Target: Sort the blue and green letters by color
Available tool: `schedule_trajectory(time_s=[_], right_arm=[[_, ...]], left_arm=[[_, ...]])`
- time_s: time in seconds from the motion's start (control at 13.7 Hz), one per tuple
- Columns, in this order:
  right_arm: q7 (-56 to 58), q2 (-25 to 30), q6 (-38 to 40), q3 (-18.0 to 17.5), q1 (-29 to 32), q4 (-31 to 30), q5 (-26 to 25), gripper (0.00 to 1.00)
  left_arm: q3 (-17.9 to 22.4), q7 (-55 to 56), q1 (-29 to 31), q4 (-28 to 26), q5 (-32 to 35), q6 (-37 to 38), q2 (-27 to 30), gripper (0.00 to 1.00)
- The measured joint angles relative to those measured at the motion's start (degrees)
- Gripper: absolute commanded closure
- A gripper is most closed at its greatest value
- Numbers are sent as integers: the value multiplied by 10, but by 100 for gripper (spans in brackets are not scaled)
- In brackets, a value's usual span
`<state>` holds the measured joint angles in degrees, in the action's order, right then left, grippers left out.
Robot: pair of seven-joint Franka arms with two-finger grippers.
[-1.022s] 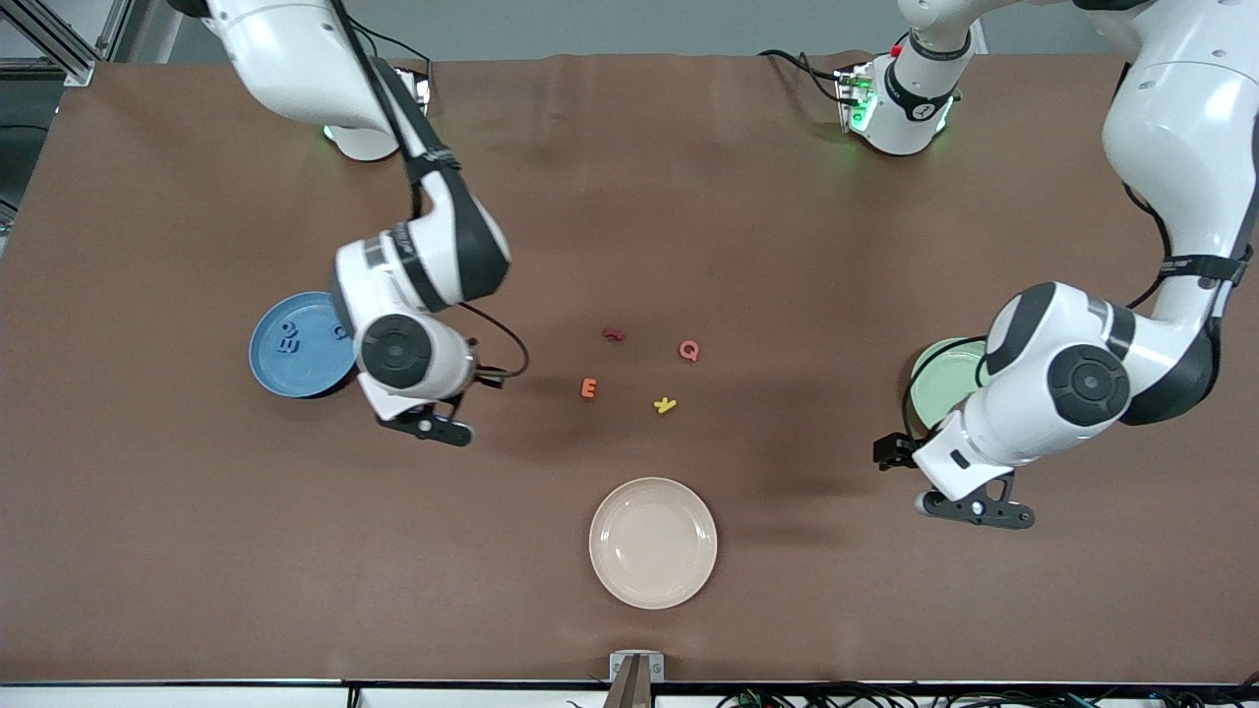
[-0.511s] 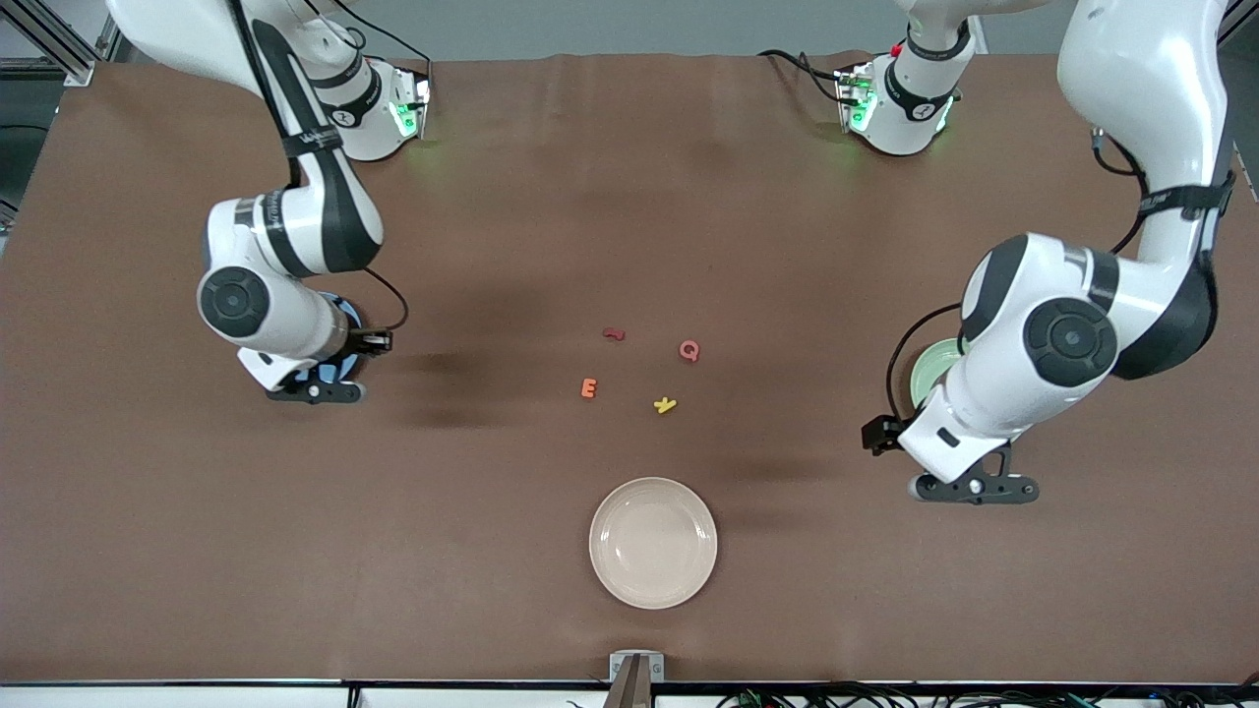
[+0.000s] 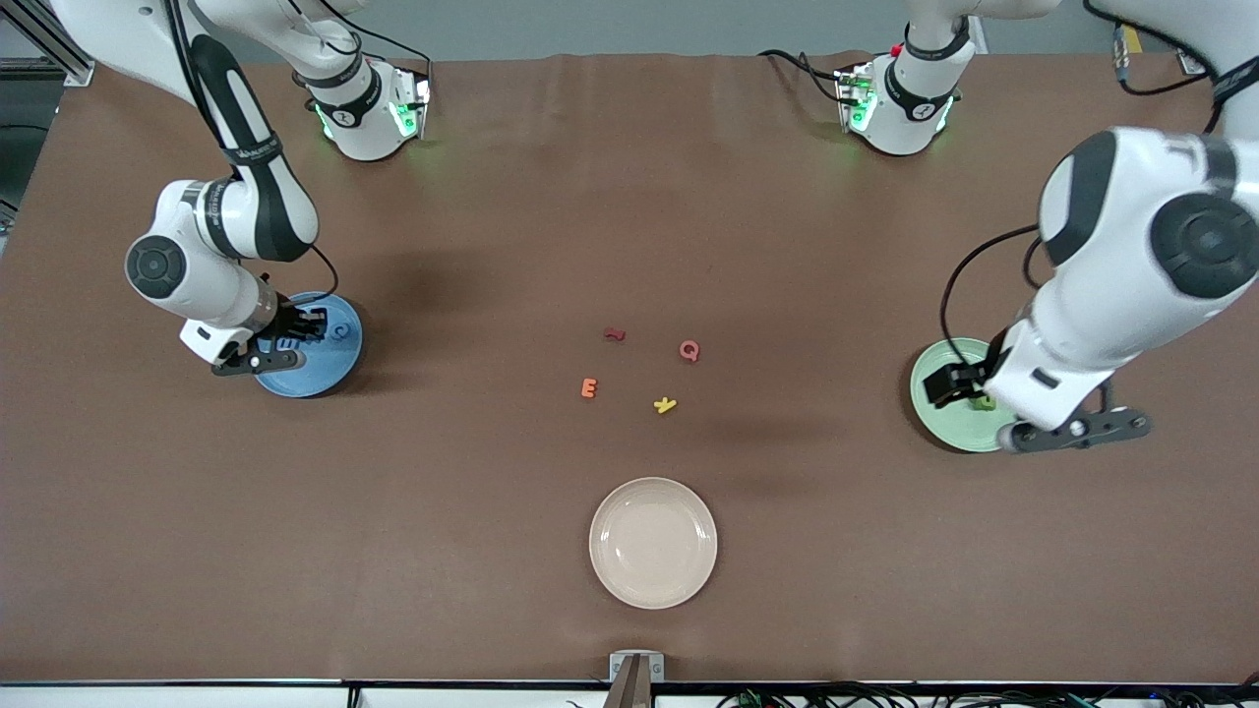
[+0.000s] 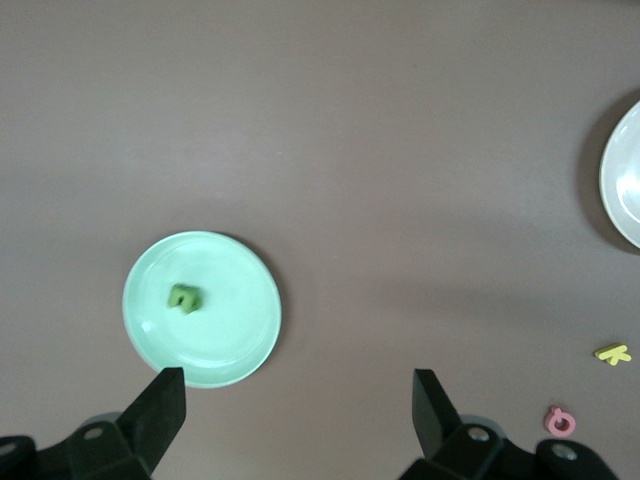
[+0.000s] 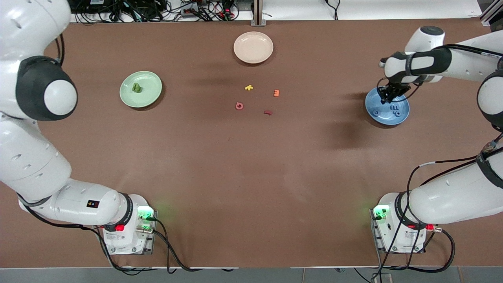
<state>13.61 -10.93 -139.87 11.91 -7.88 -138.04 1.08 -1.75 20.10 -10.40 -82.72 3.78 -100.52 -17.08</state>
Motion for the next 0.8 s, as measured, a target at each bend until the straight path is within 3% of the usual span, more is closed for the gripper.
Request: schedule_trajectory(time_s=[0.15,0.22,0.36,0.8], right_arm=[[24,5,-10,0,20,-22,0,93],[27,9,-10,-1,22,-29,0,80],[27,18,-9,-4,22,-40,0,0],[27,26,10,-9,22,-33,0,0]], left_arm=[[15,-1,3,-13,-4,25,40,0],[19,-3,6,-18,-4,40,60,0],[21,-24,23,-32,-5,59,97,0],[22,-113,69,-72,-15,63,153,0]])
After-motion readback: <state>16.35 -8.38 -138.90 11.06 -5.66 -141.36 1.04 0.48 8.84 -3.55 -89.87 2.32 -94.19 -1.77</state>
